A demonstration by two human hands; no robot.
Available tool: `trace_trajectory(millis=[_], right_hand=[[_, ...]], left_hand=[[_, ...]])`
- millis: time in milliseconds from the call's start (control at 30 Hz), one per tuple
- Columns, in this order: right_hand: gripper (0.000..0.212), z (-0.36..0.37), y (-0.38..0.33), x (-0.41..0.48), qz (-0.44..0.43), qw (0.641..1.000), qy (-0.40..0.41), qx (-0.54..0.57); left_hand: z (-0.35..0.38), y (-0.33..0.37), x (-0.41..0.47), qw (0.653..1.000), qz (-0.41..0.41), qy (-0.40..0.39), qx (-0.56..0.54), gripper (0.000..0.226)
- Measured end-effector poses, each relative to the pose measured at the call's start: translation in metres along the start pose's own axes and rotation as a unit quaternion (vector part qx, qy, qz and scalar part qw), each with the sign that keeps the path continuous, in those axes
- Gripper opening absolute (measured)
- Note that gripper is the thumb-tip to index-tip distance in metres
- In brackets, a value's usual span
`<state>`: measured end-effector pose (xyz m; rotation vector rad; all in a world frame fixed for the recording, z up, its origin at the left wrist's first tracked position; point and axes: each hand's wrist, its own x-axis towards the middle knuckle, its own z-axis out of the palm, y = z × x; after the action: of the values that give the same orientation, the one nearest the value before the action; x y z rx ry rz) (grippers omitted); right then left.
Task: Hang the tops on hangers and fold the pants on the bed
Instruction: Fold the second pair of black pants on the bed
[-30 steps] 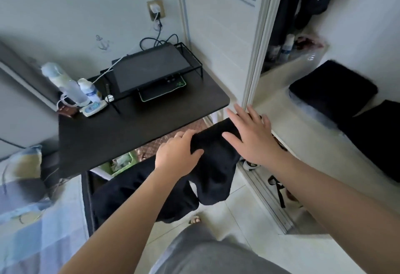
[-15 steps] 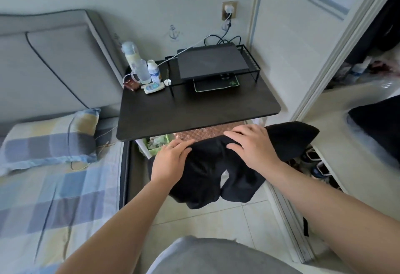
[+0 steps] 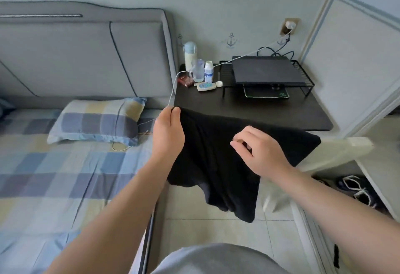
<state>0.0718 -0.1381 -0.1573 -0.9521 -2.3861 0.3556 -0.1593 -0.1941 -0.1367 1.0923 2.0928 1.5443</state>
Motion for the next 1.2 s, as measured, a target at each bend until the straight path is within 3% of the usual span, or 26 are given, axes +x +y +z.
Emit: trace_trajectory(millis=[200,267,367,433,567,700,800,900,1000,1100,1133,1200], right_hand=[[0.078,0.088,-0.138,0.029,0.035,0.961,-0.211,0.176],[0.071,0.123,-0.179,0.038,0.032,0.941,-0.241,0.236],[0.030,0.169,-0.227,0.049,0.001,0.942,-0.245,0.229],[0.018,0.191,-0.254,0.056,-0.011,0.942,-0.254,0.222],[0.037,0.212,-0.302,0.079,-0.018,0.940,-0.274,0.204],[0.034,0.234,-0.368,0.116,0.036,0.889,-0.333,0.313],[0.031,0.266,-0.416,0.138,0.109,0.830,-0.395,0.378],[0.030,0.301,-0.455,0.144,0.104,0.795,-0.461,0.381],[0.029,0.327,-0.487,0.137,0.097,0.755,-0.518,0.390],[0.031,0.342,-0.510,0.137,0.141,0.706,-0.553,0.419],[0.031,0.344,-0.517,0.140,0.158,0.685,-0.562,0.435],[0.029,0.347,-0.531,0.146,0.177,0.644,-0.579,0.467]], left_hand=[[-0.135,-0.004,0.013,0.994,0.002,0.079,-0.070,0.040],[-0.176,-0.012,0.013,0.990,-0.004,0.108,-0.088,0.038],[-0.232,-0.033,0.011,0.984,-0.013,0.154,-0.092,0.037],[-0.270,-0.055,0.009,0.977,-0.048,0.188,-0.092,0.037],[-0.347,-0.097,0.006,0.951,-0.116,0.279,-0.059,0.032],[-0.419,-0.136,-0.005,0.915,-0.175,0.359,-0.049,0.011],[-0.444,-0.162,-0.030,0.916,-0.182,0.355,-0.037,0.019],[-0.435,-0.182,-0.069,0.936,-0.200,0.288,-0.010,0.019],[-0.409,-0.200,-0.099,0.922,-0.262,0.283,0.044,0.057],[-0.387,-0.219,-0.114,0.811,-0.400,0.382,0.190,0.099],[-0.383,-0.225,-0.116,0.783,-0.444,0.402,0.167,0.107],[-0.377,-0.239,-0.120,0.774,-0.478,0.415,0.016,0.114]])
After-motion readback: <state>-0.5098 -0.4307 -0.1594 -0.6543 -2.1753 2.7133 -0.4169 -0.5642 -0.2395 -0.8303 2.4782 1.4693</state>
